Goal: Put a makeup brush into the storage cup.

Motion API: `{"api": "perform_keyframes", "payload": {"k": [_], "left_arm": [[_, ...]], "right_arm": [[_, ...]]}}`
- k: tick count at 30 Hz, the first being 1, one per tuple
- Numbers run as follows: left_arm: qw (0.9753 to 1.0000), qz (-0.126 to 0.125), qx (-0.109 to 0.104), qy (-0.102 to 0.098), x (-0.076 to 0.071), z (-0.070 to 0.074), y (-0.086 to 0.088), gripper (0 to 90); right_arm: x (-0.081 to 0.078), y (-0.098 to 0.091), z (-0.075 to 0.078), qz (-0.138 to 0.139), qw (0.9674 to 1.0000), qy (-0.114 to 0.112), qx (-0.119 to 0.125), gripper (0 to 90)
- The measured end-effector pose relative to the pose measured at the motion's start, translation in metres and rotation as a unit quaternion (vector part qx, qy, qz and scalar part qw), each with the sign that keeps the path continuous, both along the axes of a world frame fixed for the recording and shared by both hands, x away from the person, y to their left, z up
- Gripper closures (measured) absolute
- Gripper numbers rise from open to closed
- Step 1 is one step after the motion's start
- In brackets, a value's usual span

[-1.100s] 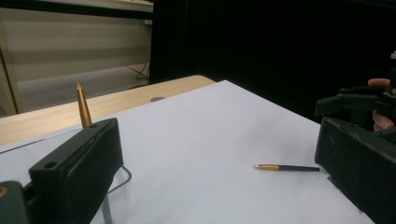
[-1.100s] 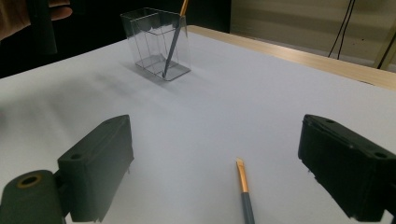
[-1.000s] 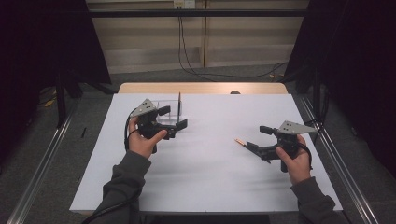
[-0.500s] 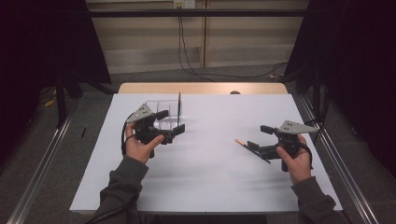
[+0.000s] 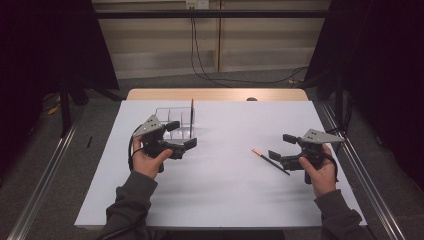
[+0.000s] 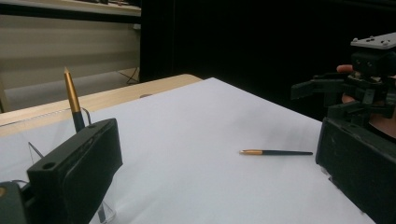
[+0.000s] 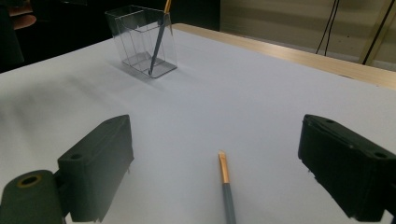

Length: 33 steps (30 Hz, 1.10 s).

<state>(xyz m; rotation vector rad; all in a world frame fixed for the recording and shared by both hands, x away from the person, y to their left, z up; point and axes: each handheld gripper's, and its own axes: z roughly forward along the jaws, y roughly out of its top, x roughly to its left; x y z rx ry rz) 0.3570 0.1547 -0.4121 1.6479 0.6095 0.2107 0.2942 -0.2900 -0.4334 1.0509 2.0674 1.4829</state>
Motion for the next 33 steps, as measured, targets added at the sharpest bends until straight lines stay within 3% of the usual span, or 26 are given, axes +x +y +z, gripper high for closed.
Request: {"api": "perform_keyframes", "payload": {"k": [19,33], "left_arm": [[0.9997,-0.02,0.012,0.001,0.0044,-0.0057,0.0009,0.0],[0.9999,-0.016,0.004,-0.001,0.0044,-0.0037,0.0049,0.4]], "right_arm": [[-0.001,-0.0001,-0.0042,-0.01,0.9999,0.005,-0.009,9.5],[0.0046,0.0065,-0.0025,-0.002,0.9998,0.003,-0.019,9.4]]}}
